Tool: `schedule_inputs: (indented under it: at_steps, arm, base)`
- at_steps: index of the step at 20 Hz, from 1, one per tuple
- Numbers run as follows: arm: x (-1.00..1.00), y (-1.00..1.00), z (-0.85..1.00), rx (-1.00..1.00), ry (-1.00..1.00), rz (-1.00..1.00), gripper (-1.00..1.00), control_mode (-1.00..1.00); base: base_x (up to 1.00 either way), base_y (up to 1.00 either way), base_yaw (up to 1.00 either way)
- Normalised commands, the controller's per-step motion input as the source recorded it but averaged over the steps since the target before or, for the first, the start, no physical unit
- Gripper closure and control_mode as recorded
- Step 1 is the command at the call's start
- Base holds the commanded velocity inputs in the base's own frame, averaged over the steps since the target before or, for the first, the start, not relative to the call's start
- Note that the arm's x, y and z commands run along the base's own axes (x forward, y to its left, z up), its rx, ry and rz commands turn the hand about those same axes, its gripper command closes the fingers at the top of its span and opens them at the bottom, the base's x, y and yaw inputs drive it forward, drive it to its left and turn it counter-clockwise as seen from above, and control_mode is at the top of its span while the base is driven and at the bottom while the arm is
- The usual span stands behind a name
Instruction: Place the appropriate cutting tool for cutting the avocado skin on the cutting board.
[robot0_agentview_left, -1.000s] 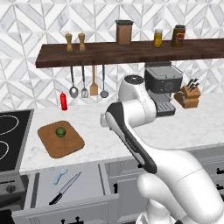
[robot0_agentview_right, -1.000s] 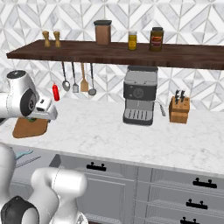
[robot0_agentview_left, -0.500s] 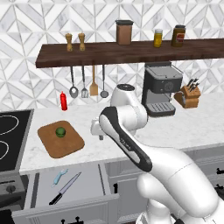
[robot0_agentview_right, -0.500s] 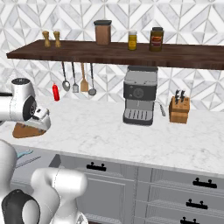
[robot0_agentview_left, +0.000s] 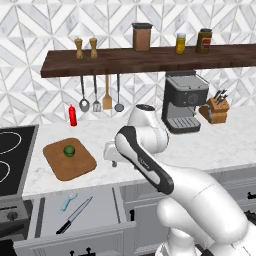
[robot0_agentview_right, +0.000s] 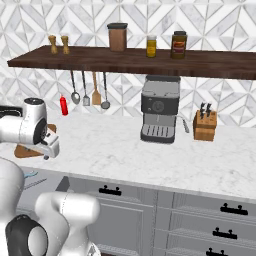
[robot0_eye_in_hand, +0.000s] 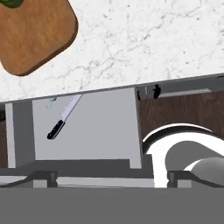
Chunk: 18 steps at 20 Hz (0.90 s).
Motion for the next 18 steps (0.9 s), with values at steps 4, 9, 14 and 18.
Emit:
schedule_inputs:
  at_steps: [4,9,14,18]
  arm:
    - [-0.09,0.13,-0.35,0.00,0.00,-0.06,-1.00,-1.00]
    - [-0.11,0.02,-0.23,0.00,0.01,-0.03,-1.00,-1.00]
    - [-0.14,0.05,-0.35,0.00,0.00,-0.03,-1.00,-1.00]
    - [-0.13,0.13,-0.37,0.00,0.00,0.00,-1.00,-1.00]
  base:
    - [0.00,0.00,0.00]
    - [0.00,0.00,0.00]
    - [0.00,0.00,0.00]
    - [0.00,0.00,0.00]
